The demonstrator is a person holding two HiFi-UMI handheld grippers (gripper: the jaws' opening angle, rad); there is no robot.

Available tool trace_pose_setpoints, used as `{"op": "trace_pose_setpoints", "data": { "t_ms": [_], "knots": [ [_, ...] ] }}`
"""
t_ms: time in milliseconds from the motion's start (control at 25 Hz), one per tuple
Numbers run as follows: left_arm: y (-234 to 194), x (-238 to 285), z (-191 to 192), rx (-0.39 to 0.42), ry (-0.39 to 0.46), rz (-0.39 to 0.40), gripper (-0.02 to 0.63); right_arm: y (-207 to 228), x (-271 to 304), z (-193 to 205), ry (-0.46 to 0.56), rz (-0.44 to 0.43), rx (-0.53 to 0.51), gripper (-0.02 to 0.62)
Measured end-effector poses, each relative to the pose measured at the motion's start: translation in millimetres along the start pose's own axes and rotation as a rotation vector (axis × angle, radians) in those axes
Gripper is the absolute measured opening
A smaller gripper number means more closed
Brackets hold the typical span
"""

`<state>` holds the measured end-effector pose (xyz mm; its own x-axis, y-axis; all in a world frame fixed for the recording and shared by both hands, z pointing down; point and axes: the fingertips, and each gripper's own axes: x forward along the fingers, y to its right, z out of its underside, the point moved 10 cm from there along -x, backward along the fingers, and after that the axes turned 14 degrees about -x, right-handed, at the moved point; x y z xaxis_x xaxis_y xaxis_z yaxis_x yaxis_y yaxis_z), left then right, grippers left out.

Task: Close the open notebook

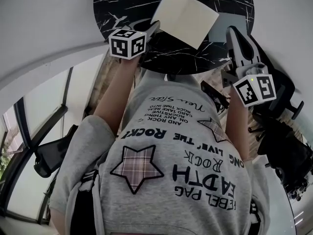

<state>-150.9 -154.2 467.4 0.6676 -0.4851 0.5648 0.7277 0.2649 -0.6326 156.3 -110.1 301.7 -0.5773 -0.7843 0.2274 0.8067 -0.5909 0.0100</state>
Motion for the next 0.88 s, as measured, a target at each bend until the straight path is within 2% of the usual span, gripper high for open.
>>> {"op": "trace_pose_setpoints", "data": {
  "t_ms": [80,440,880],
  "knots": [
    [6.7,2.3,2.9,0.014,-0.004,0.002,0.063,1.0,-3.8,-1.5,0.004,0.004,-0.002,0.012],
    [32.0,13.5,8.8,0.11,-0.048,0.015,0.044,5.6,-20.3,2.2,0.01,0.03,0.001,0.014],
    [51.6,21.2,14.9,0.163,-0.074,0.022,0.04,6.7,-35.3,5.6,0.015,0.043,0.002,0.012]
  ]
}}
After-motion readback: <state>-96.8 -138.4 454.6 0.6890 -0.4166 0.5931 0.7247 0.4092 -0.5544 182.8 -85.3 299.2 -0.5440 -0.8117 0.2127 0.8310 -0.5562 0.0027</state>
